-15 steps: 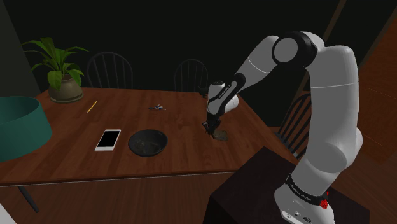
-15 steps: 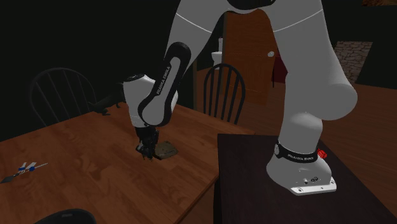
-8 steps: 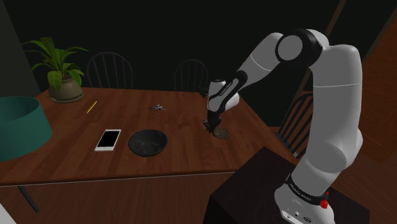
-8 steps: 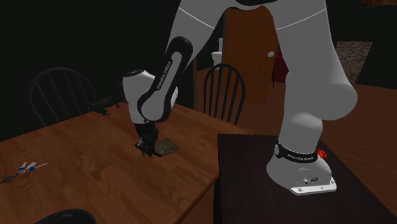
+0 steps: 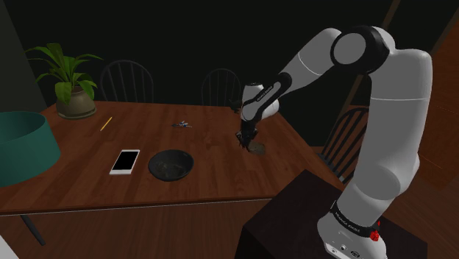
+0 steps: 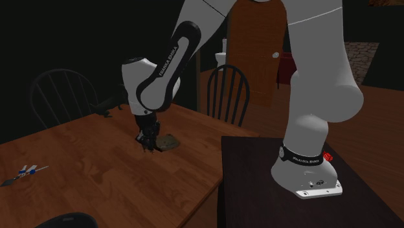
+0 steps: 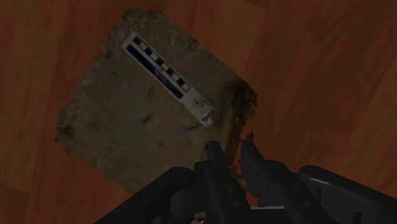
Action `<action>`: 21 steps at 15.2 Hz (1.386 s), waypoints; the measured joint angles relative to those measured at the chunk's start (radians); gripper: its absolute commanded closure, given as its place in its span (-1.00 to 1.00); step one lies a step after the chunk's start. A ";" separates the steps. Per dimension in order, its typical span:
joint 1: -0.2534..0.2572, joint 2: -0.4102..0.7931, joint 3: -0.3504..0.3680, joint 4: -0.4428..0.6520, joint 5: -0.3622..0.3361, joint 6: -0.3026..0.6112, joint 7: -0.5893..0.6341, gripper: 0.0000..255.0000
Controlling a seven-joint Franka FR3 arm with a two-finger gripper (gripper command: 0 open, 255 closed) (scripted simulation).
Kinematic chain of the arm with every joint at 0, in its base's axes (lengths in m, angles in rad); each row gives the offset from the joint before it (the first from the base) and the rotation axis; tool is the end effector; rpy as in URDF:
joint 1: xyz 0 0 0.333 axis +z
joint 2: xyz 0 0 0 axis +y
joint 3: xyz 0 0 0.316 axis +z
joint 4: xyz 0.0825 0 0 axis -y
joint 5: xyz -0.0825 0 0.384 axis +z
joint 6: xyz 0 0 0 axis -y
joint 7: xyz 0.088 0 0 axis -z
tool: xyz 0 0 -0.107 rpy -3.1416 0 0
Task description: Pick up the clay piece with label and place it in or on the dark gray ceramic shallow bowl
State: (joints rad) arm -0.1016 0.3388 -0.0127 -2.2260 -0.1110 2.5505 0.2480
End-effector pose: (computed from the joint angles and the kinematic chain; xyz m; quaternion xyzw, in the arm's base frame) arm 0.5444 -0.0611 0.2184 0.9904 -0.1340 -0.0050 0.0331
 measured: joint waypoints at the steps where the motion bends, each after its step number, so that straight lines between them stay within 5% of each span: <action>1: -0.001 -0.010 0.000 0.001 0.001 -0.011 -0.002 1.00; 17: -0.002 -0.178 0.007 0.023 0.019 -0.201 -0.023 1.00; 21: 0.041 -0.161 0.037 0.062 0.016 -0.227 0.048 1.00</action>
State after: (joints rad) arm -0.0604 0.1782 0.0239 -2.1637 -0.0949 2.3232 0.2958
